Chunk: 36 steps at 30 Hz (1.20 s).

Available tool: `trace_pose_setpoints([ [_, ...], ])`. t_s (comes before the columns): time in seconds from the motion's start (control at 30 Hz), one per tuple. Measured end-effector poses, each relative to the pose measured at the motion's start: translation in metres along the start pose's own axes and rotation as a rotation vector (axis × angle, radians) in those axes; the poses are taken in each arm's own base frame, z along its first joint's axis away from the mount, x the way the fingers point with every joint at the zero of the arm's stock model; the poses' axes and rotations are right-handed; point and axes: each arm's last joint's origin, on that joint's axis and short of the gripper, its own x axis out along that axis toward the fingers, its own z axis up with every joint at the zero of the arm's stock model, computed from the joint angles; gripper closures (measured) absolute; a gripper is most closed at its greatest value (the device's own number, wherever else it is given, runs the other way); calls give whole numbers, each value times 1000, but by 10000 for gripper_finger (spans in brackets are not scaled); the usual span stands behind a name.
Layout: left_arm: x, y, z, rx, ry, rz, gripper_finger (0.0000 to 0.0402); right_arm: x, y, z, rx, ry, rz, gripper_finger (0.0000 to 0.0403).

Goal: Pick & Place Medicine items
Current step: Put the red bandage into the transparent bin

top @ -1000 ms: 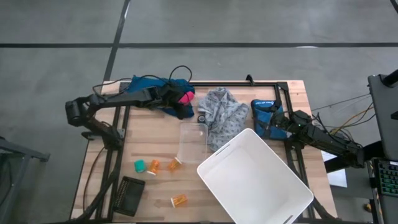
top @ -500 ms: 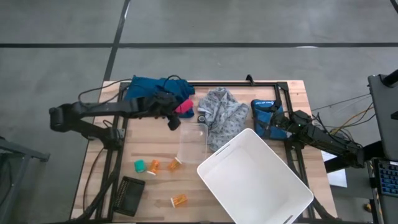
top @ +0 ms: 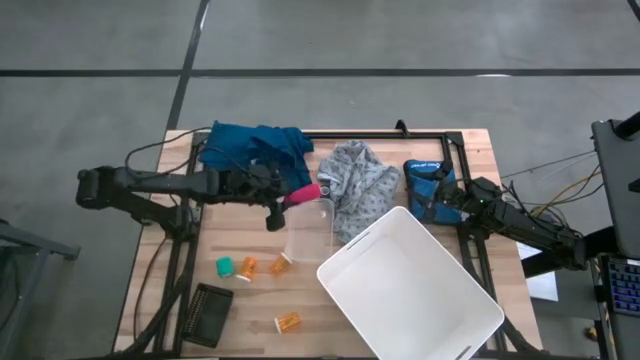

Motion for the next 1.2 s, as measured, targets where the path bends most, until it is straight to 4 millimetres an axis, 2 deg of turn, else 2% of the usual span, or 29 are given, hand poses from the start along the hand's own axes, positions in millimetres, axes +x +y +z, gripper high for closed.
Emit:
trace_pose_setpoints([
  [0.3,24,-20,-10,202,75,-72,259,0,0,0,0,0,-1,163],
  [0.67,64,-24,-16,225,189,-85,259,0,0,0,-2,0,-1,163],
  [0.83,81,-23,-25,223,275,-81,259,0,0,0,-2,-1,-1,163],
  [0.97,88,-20,-31,199,310,-57,259,0,0,0,-2,0,-1,163],
  [1.2,88,-18,-34,143,340,-43,257,0,0,0,0,0,0,163],
])
